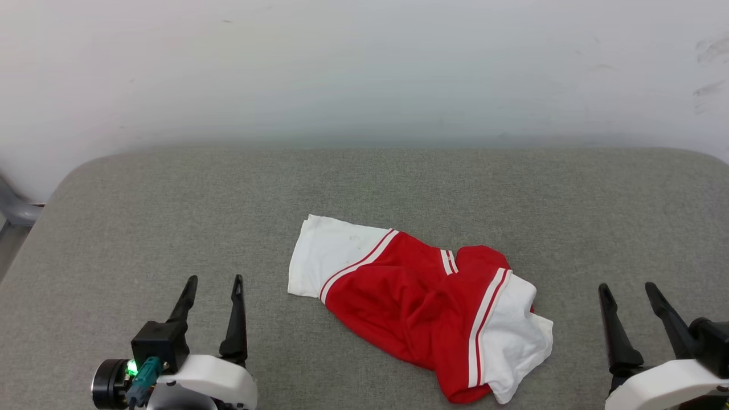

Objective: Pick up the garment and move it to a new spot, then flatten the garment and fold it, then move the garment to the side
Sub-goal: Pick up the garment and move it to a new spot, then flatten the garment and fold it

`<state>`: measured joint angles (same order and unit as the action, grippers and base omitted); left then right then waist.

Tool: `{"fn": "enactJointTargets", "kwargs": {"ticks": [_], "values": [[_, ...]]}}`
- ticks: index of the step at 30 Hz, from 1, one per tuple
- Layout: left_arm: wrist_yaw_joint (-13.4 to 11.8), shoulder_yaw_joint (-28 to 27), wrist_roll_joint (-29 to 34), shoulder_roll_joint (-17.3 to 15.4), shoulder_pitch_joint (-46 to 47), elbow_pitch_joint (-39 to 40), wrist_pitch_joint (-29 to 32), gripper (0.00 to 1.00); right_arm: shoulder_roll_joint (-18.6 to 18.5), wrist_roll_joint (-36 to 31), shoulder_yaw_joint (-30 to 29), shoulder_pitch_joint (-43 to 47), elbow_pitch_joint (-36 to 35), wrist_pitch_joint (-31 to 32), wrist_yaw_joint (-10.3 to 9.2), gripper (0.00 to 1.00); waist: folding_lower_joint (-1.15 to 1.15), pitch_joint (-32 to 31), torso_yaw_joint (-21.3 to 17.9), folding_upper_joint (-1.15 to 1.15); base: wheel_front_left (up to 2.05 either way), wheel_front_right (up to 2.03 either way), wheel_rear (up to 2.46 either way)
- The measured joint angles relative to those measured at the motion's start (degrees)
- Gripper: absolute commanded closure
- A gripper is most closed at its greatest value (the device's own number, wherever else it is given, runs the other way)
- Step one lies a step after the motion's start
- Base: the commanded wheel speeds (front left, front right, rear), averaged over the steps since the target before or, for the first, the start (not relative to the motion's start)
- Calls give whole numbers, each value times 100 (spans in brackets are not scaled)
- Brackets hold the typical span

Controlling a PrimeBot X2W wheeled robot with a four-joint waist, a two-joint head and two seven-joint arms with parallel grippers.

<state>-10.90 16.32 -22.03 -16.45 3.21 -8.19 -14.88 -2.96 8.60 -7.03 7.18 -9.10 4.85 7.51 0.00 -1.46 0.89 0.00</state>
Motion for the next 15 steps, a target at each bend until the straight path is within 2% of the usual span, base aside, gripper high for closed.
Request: {"fn": "enactJointTargets", "kwargs": {"ticks": [3,11,15], "values": [[130,21,-118,-48,-69,68,32,0,-1,2,-12,14,-33,24,0,0,0,-9,1,0,0,0,0],[134,74,-159,-48,-70,162,85,0,0,46,-81,18,-52,76,0,0,0,7,13,0,0,0,0],[135,107,-166,-52,-40,180,85,0,2,246,-431,18,169,199,0,0,0,45,43,0,0,0,0]]}}
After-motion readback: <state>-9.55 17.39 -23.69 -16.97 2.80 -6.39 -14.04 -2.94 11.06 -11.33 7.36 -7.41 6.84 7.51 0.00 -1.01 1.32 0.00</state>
